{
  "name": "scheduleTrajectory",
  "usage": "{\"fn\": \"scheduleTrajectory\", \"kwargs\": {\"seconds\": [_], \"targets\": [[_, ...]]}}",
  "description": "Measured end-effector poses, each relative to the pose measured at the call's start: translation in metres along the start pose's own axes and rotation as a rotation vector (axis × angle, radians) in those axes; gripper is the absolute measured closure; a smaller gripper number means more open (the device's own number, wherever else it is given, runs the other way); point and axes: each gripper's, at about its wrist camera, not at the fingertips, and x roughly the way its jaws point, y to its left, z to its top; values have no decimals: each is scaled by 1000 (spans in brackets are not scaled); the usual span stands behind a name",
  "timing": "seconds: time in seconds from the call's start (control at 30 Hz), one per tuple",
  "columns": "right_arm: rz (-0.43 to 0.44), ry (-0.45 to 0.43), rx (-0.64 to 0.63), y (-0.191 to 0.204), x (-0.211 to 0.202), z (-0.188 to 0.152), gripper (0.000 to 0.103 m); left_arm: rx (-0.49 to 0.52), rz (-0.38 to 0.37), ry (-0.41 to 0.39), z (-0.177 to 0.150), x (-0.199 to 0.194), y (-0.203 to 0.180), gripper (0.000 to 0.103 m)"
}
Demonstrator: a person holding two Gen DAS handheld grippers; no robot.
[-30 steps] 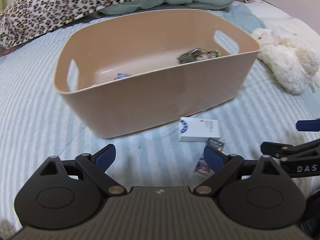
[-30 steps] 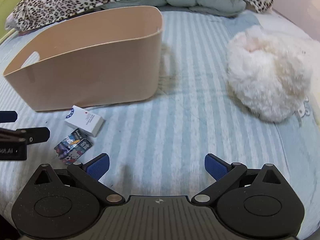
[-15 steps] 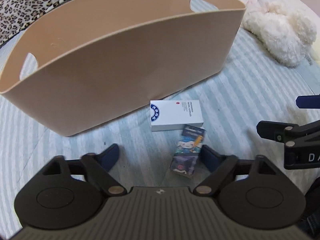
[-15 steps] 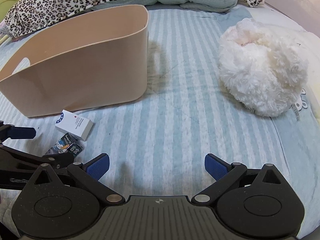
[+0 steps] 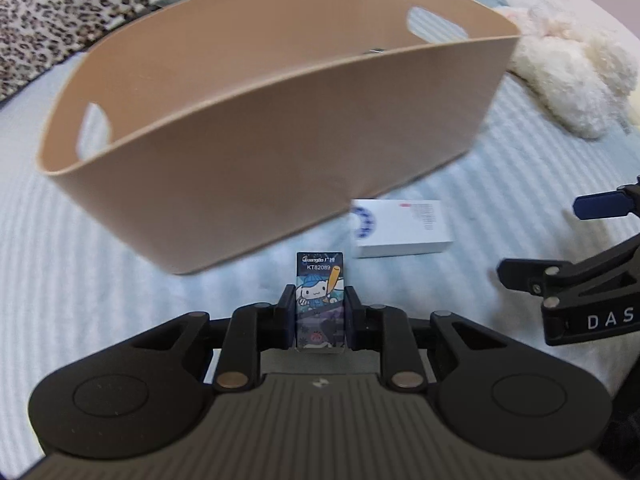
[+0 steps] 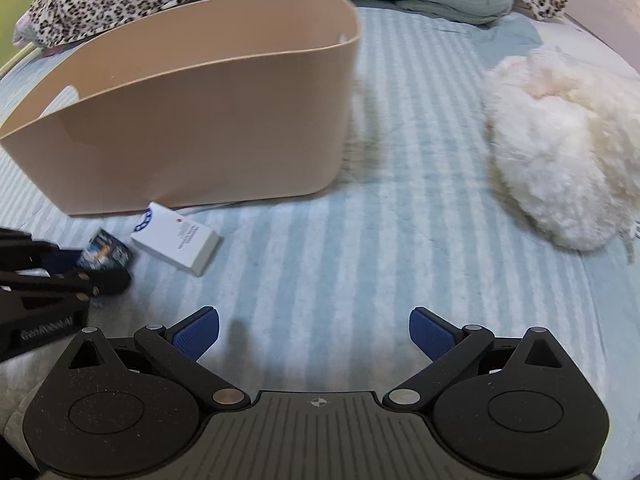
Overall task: Organize objects
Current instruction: 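Grasp the cartoon card pack with the left tool while the right tool grasps the white medicine box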
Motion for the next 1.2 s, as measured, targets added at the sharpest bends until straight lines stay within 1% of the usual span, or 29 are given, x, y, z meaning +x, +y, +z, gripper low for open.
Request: {"fn": "scheduleTrajectory", "kwargs": {"seconds": [0.1, 0.2, 0.3, 0.4, 0.63, 0.77, 0.9, 0.97, 1.07, 1.13, 1.17, 1.2], "targets": [[-13, 13, -48, 12, 7, 1, 0, -22, 19, 4, 0, 1, 15, 78], [12, 1, -73, 23, 12, 6, 0, -59, 26, 4, 1, 2, 32, 78], [38, -21, -89, 32, 16, 14, 0, -95, 19, 7, 2, 3, 47, 78], [26, -27, -120, 43, 26, 23, 0, -128, -7, 21, 0, 6, 57, 78], [73, -38, -168, 62, 47, 35, 2, -143, -23, 9, -1, 14, 64, 77], [84, -73, -200, 70, 50, 36, 3, -169, -33, 4, 0, 16, 68, 77], [123, -77, -155, 67, 49, 39, 3, -167, -34, -3, -1, 15, 69, 77], [120, -75, -150, 67, 49, 38, 4, -165, -32, -4, -1, 15, 67, 77], [101, -77, -180, 72, 49, 35, 13, -176, -28, -6, 2, 16, 63, 78], [106, -77, -187, 73, 46, 33, 30, -180, -26, -10, 1, 14, 62, 78], [105, -78, -190, 74, 44, 32, 35, -181, -26, -10, 0, 13, 62, 78], [106, -79, -194, 74, 42, 31, 47, -182, -26, -11, 0, 12, 61, 78]]}}
